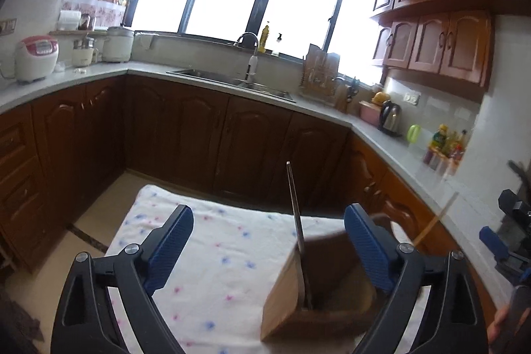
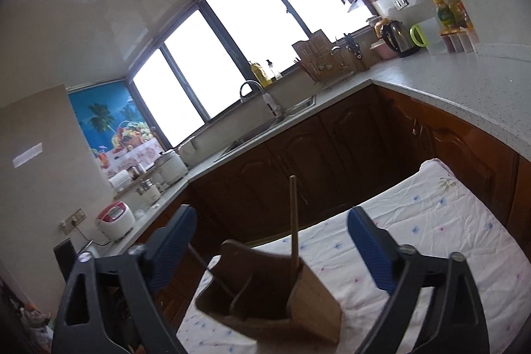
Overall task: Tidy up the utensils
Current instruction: 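Withdraw both open tools from the holder back over the utensils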
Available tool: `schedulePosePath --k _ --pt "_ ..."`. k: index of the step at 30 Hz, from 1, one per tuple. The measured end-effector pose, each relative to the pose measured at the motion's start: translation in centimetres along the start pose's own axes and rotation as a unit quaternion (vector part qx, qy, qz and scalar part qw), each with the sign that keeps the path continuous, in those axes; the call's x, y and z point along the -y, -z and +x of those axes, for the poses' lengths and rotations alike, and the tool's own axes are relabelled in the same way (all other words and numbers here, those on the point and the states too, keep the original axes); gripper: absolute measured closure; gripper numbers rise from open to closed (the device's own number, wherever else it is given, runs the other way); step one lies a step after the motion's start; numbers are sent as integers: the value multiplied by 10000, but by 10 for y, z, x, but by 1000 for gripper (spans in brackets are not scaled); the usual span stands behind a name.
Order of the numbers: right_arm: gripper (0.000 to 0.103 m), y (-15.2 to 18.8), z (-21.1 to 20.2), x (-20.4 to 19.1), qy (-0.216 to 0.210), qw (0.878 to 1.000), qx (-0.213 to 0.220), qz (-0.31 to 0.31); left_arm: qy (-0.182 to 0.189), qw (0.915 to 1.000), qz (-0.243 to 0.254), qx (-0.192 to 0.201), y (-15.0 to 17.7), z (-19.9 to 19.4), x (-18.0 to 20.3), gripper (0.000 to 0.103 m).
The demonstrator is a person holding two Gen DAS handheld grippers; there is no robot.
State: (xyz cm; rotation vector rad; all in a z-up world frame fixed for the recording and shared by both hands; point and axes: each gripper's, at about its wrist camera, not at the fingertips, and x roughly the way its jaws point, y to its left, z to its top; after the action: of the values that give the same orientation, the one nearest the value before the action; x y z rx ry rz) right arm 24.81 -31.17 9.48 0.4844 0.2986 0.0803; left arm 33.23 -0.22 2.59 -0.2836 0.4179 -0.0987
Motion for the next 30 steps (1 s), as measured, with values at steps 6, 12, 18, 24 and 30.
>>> schedulePosePath --k 6,12,18,24,30 --pt "4 9 -34 -10 -113 9999 -36 -16 -28 9997 -131 -219 4 -43 -19 8" --pt "3 31 -67 -17 -52 9998 -161 -125 -178 9989 -87 -433 10 -85 -33 8" --pt "3 56 -91 -15 120 9989 -432 -111 -198 9968 -201 -742 18 -114 -44 8" --pt "3 79 -104 -5 393 9963 -762 -28 -193 9950 -226 -958 27 -137 -49 8" --pt "3 99 -116 -1 712 9930 -932 -149 -212 9933 -182 -1125 38 -147 -49 8"
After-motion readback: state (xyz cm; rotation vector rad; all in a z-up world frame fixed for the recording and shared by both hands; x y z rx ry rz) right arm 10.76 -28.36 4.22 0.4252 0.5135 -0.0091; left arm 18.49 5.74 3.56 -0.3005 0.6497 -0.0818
